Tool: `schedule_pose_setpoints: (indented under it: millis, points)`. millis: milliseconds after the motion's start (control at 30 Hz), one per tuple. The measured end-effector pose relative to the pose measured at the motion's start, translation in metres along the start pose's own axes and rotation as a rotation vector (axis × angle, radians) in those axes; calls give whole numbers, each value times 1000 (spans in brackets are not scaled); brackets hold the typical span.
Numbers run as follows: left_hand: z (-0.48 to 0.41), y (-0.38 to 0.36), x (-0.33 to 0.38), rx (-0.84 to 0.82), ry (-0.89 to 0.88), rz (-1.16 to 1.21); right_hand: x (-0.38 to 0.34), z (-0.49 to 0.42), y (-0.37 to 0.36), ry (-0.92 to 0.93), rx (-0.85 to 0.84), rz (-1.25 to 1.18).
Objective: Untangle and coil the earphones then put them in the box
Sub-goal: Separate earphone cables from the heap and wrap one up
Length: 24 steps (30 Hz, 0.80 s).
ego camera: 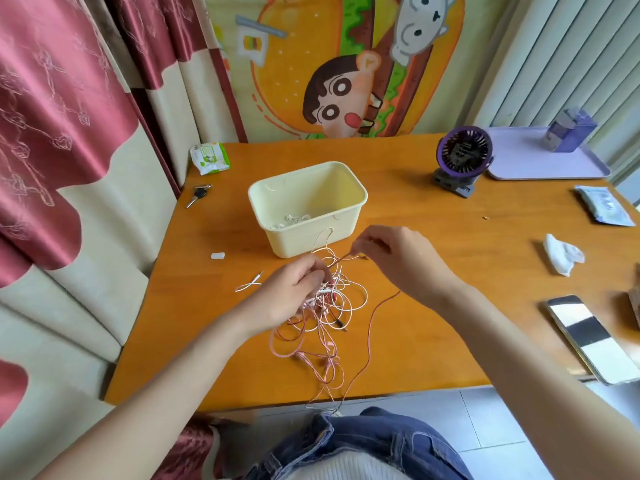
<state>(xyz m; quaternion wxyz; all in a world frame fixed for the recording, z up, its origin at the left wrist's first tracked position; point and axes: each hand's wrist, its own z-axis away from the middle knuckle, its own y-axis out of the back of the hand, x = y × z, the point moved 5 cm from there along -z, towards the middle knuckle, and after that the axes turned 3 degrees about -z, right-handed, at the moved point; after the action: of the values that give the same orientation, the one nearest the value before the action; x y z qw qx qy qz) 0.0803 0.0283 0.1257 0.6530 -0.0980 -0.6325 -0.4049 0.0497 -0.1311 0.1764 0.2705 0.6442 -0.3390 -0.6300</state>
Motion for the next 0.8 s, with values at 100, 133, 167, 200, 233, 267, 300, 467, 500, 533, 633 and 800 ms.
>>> schedule_pose_setpoints:
  millis: [100, 133, 167, 200, 233, 267, 300, 467, 500, 533, 633, 800]
  points:
    - [0, 3, -13, -93, 60, -35, 12, -9, 23, -73, 218, -92]
    - [0, 4, -17, -125, 86, -67, 18, -12, 30, -100, 293, -118]
    - [1, 5, -21, -154, 112, -97, 23, -15, 36, -122, 359, -135]
    - [1, 6, -27, -177, 135, -118, 29, -18, 41, -141, 414, -153]
    - [2, 7, -31, -189, 154, -131, 35, -20, 44, -161, 459, -169]
    - [2, 8, -33, -190, 168, -135, 41, -22, 46, -184, 486, -173]
    - [2, 10, -33, -181, 174, -133, 47, -23, 44, -208, 481, -145]
    - [-4, 14, -3, -70, 80, -133, 40, -20, 1, -66, 160, 95]
    - [-6, 14, 4, -59, 53, -129, 24, -16, -8, 35, 118, 17]
    - [-8, 12, 12, -50, 29, -124, 8, -11, -15, 113, 69, -70]
    - [-13, 13, 30, 4, -36, -133, -28, -1, -33, 89, -162, -306]
    - [-13, 22, 34, 67, -78, -155, -24, -12, -20, 24, -164, -148]
